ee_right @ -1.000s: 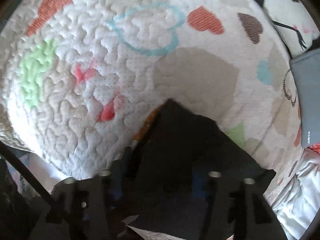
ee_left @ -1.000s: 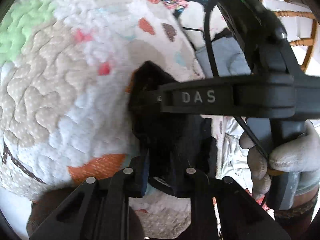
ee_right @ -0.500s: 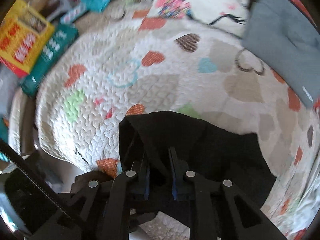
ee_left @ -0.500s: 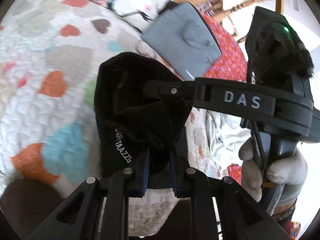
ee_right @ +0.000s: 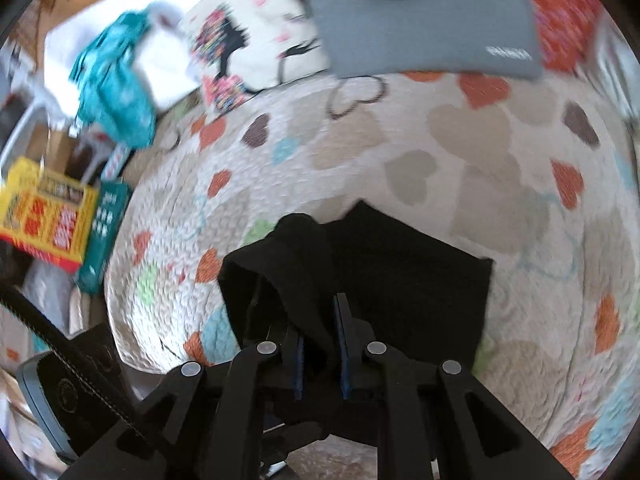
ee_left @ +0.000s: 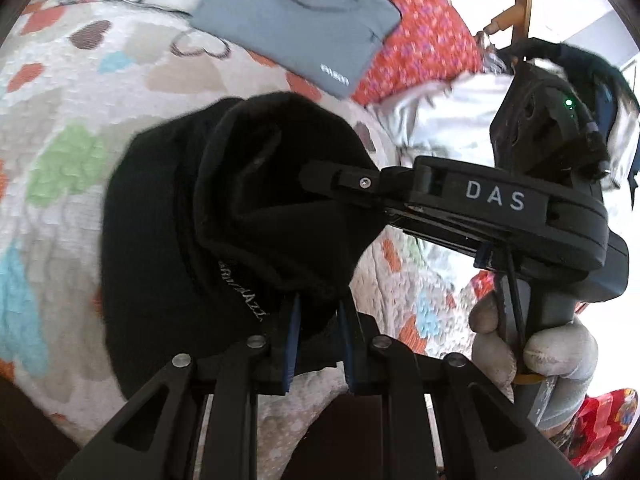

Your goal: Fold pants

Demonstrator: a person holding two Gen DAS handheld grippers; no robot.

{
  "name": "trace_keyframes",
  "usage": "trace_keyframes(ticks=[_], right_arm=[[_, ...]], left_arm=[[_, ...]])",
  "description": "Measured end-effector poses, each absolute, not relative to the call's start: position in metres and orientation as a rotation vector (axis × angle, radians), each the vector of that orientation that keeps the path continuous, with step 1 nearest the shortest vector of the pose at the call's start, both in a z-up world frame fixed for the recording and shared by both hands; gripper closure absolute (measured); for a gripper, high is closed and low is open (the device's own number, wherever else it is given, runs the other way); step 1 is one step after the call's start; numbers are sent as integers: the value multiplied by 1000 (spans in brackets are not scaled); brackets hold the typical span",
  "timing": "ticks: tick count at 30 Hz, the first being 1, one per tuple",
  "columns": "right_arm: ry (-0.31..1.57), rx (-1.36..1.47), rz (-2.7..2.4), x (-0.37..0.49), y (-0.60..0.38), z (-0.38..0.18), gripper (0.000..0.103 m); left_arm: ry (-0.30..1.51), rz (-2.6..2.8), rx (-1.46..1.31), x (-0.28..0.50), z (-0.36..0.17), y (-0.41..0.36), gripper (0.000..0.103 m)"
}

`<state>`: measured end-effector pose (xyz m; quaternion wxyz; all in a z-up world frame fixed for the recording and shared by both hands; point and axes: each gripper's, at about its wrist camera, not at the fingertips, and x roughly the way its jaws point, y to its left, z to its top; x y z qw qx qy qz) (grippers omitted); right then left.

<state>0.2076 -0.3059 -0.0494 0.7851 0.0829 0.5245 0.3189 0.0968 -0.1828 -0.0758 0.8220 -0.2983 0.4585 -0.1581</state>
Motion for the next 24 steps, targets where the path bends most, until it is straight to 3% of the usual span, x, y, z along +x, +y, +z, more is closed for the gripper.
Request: trace_keyframes(ticks=[2,4,16,18,20,22,24], right_arm=[[1142,234,676,214,-323,-61,89],[1151,271,663,218,-336,-71,90],[1176,447,495,229,-423,-128,88],[1133,519,527,225,-436,-124,77],[1059,562,569,218,-441,-113,37],[1013,567,628,210,-434,-104,30],[1024,565,688,204,-420,-103,30]], left_arm=[[996,-349,-625,102,-80,-193,86],[1012,-380,-633,103,-82,-201,93],[1033,-530,-567,83,-63,-225,91],[1013,-515,-573,73,-58,-207,79],[984,-454,-583,65,-54,-183,70],[968,-388,-616,59,-56,-157,69],[965,-340,-663,56,-61,-136,68]])
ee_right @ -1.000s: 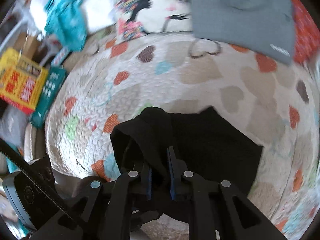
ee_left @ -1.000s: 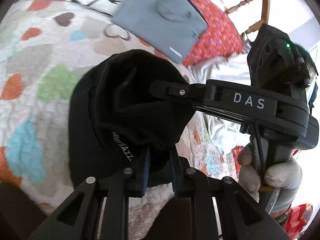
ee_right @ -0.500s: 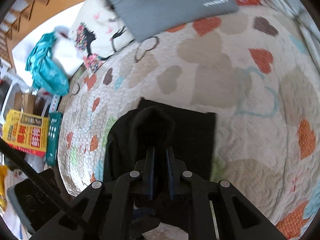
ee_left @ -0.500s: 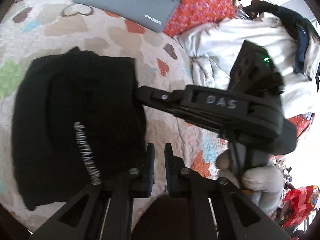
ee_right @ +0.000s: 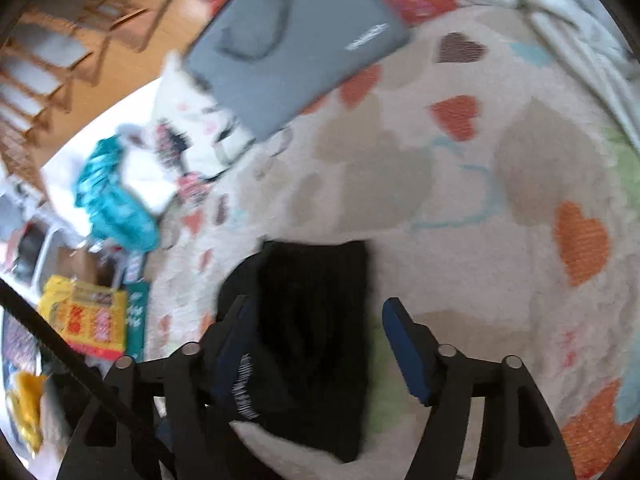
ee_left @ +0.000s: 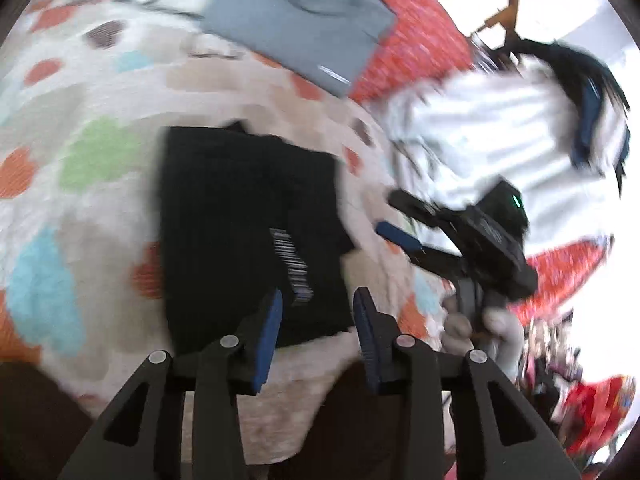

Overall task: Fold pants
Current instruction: 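Lower the folded pants onto the quilt and open the left gripper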

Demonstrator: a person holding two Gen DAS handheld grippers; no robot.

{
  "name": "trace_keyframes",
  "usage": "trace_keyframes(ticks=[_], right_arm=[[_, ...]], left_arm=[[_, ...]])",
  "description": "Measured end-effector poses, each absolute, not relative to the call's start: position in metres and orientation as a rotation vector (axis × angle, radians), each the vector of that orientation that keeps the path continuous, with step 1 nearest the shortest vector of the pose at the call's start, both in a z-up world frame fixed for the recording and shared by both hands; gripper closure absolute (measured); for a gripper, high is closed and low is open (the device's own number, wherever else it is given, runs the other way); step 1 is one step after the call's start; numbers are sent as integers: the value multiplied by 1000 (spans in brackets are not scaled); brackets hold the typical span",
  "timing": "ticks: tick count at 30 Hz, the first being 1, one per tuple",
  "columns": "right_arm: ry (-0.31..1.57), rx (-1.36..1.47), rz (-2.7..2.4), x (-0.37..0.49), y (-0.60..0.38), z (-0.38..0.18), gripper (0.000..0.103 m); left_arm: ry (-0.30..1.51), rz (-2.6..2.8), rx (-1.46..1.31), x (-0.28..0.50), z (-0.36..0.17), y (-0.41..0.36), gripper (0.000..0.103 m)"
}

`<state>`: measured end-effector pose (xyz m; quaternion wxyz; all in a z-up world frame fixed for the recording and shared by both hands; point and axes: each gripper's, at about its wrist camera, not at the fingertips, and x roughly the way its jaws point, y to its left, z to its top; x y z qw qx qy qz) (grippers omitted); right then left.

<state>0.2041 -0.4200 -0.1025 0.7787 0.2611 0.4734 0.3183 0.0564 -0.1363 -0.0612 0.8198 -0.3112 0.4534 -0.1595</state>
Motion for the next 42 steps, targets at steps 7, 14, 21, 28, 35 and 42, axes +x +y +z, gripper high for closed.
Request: trace_keyframes(ticks=[7,14,21,28,35,42], right_arm=[[981,471,753,191,-365,-104,30],[1065,375,757,194,-333,-118,90],[989,484,692,190,-388,-100,92],[1068,502,573,190,-420,-140,92],[1065,445,531,195,-417,-148,79],[880,420,452,179,-439,-92,69]], left_arm=[[963,-219,-704,49,-78,-107,62],[954,-202,-678,49,-78,-104,57],[943,-209,-653,61,-72,-106,56],[948,-257,-570,88,-72,-141,55],[1025,-201,-434,116,-101,-169,53],[971,-202,-413,89,-106,-178,45]])
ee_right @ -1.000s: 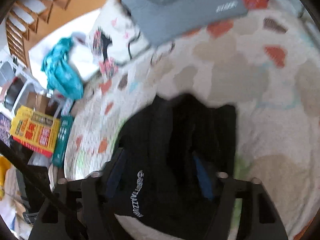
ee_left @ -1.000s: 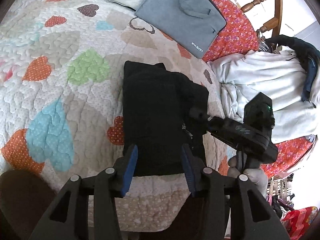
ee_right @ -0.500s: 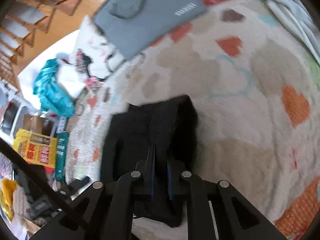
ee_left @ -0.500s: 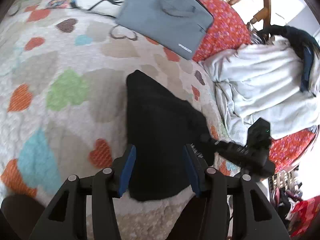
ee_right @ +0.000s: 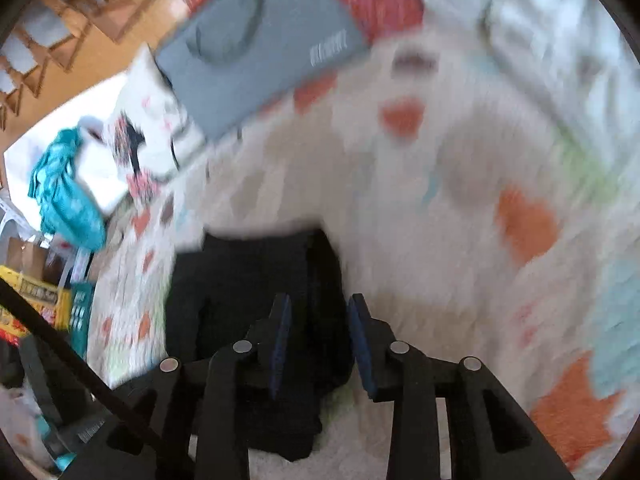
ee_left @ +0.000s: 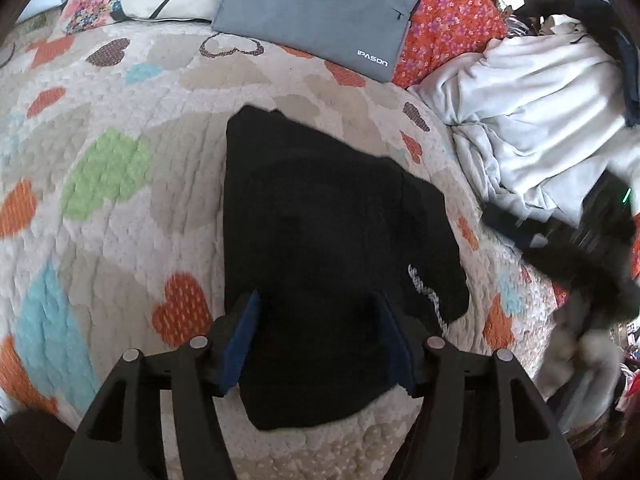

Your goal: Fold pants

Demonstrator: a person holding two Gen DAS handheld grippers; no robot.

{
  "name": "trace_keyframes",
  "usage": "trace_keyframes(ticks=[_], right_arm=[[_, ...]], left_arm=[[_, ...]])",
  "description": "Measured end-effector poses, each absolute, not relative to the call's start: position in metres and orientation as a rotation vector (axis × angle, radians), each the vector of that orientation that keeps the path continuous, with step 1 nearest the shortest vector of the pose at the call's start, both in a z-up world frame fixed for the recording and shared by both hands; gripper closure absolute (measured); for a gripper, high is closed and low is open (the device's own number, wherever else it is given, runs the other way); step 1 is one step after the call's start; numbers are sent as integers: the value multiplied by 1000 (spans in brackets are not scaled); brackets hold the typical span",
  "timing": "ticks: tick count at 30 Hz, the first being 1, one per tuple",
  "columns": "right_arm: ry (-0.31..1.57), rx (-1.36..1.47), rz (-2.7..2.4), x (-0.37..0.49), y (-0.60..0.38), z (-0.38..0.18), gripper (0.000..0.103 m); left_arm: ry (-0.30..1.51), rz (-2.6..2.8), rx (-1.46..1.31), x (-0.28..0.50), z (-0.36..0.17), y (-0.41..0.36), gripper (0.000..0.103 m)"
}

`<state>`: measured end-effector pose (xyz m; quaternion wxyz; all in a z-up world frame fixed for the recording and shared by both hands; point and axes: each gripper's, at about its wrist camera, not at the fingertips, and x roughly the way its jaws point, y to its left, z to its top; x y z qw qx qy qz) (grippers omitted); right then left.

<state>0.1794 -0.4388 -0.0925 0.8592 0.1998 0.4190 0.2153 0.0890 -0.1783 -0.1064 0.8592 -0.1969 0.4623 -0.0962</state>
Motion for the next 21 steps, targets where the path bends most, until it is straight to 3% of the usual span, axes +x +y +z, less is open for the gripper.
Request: trace_keyframes(ticks=[10,17,18,19,20,21], right_arm=[[1020,37,791,225,-288,-51,45],[1146,-271,738,253,-191,-83,43],[1166,-312,728,252,-184,-89,44],[1187,-364,718,253,-177,-96,68],[1203,-418,699,251,-172,-102,87],[1205,-450,685,250,-169,-106,87]], left_arm=[[840,-148,-230,57,-114,-200,48],[802,-152,-219,53,-117,-200,49],[803,-153,-224,52,-118,-199,49],[802,-153,-231,52,-119,-198,49],[803,-155,-238,52,-120,-197,49],[803,-154,-243,52,-120,-196,49]])
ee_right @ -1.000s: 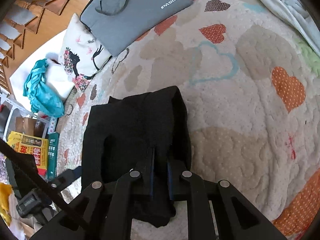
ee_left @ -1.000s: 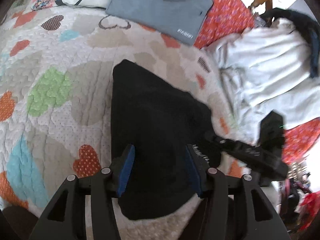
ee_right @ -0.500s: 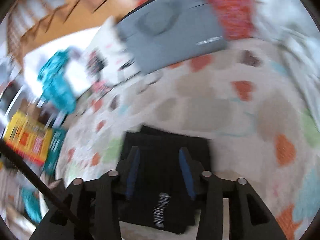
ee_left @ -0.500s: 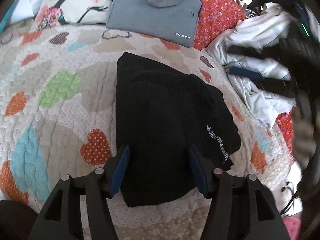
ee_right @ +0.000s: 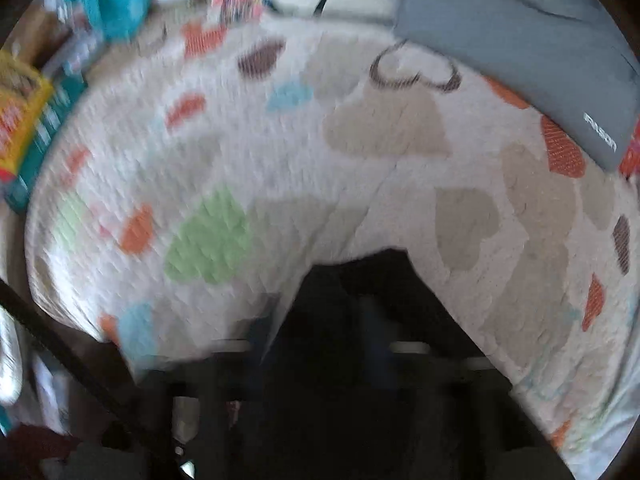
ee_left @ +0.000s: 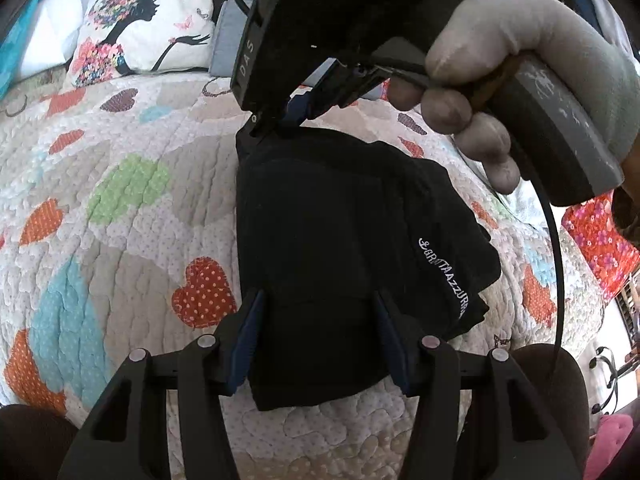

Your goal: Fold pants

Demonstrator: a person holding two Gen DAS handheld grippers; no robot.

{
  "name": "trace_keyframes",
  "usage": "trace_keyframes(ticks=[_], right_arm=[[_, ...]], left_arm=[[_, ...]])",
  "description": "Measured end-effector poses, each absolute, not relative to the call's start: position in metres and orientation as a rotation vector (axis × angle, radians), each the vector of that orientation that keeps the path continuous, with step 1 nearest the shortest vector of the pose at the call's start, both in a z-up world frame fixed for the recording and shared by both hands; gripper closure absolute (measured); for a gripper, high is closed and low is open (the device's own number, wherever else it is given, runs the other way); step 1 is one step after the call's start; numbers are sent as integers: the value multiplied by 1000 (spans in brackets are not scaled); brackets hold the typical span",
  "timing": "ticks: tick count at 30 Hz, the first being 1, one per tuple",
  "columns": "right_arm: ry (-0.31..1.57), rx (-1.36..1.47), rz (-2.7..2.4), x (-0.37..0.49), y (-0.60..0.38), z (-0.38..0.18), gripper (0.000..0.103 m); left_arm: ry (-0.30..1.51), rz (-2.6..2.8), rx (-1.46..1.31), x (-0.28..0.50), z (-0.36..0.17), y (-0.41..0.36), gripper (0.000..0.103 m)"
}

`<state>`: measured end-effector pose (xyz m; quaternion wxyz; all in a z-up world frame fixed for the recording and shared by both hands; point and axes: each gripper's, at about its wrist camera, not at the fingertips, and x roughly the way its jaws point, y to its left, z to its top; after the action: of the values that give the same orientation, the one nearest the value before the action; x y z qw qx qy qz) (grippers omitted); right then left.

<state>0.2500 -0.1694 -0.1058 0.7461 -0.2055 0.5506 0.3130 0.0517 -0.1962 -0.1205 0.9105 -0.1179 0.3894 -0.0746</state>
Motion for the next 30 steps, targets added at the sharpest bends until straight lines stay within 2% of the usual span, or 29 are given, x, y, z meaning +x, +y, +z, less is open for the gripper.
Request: trace_keyframes(ticks=[9,10,13,16,18,20,22,23,25,26,27,30], right_arm=[[1169,-464,588,278,-147,-107,98],[1158,-479,570,281,-143,-109,103],[1135,-485,538,291,-141,-108,103],[1118,-312,556,298,-169,-83,102],[1103,-218,570,292,-198,-64,98],[1095,-152,582,281,-230,-49,86],[1113,-17,612,267,-269,-44,79],[1128,48,638,264,-281,-45,78],[1175,251,702,255,-318,-61,74],[1192,316,718,253,-328,-70,66],[1206,368,711,250,-341,-83,64],[1244,346,499,250,-376,-127,64]], left_arm=[[806,-154,-247,51,-122,-197,49],[803,-152,-242,51,-122,-197,49],[803,-154,-244,51,-122,-197,49],[803,-161,-263,51,-122,-193,48],[802,-164,-269,52,-122,-191,47],[803,-163,-274,52,-123,-190,47],[805,-164,-284,54,-123,-188,46],[807,-165,-291,54,-123,-187,44],[816,-165,-316,56,-125,-183,41],[821,-165,-329,57,-126,-181,37],[834,-166,-358,58,-130,-178,35],[851,-202,-452,59,-138,-166,32]])
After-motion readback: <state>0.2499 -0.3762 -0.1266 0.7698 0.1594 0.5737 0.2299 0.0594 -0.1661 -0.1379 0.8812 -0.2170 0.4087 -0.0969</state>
